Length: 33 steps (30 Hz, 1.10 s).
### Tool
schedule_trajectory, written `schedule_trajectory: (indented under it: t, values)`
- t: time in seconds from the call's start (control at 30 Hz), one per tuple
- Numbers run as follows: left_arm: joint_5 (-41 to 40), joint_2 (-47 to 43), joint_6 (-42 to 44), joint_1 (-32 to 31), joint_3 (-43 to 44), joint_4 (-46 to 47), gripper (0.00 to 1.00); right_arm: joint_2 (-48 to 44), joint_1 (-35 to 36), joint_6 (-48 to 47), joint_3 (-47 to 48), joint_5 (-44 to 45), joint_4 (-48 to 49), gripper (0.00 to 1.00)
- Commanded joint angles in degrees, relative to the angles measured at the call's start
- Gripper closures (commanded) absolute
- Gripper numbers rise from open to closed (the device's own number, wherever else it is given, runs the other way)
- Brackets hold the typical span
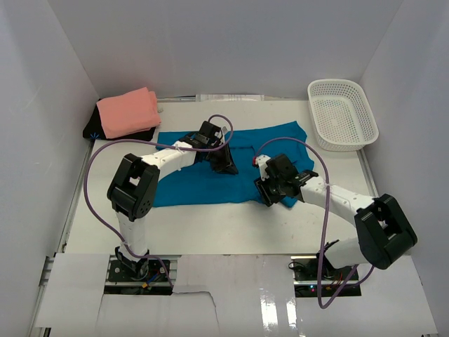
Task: Fold and stack the t-shirts
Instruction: Grap the side of the flattened tshirt closest away from the robot with both arms
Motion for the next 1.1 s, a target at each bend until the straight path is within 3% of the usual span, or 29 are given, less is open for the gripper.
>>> schedule_trajectory:
  t: [0.0, 0.23, 0.4, 0.77, 0.93, 1.03, 1.07]
  values:
    - [-0.33, -2.0, 0.78, 0.06, 2.0, -0.39, 0.73, 0.8, 0.27, -0.59, 2.0, -0.9, -0.24, 0.54]
    - [-0.24, -1.91, 0.78, 0.23, 2.0, -0.39, 0.73, 3.17, 0.27, -0.86, 1.12, -1.6, 0.11, 0.55]
    - [-0.15, -1.82, 0.87, 0.41, 2.0, -0.48, 0.73, 5.19, 0.27, -0.94, 1.3, -2.22, 0.46, 0.7]
    - [0.02, -2.44, 1.22, 1.02, 2.18, -0.92, 0.73, 6.16, 0.27, -1.65, 1.74, -1.17, 0.99, 0.6]
    - [0.02, -2.61, 1.4, 1.11, 2.53, -1.18, 0.73, 7.03, 0.18, -1.56, 2.26, 0.5, 0.72, 0.59]
    - [-0.06, -2.61, 1.4, 1.2, 2.62, -1.19, 0.73, 9.32, 0.27, -1.38, 3.05, 1.65, 0.28, 0.69]
    - [0.02, -2.53, 1.4, 1.2, 2.62, -1.27, 0.73, 10.02, 0.27, -1.04, 3.14, 2.26, 0.2, 0.77]
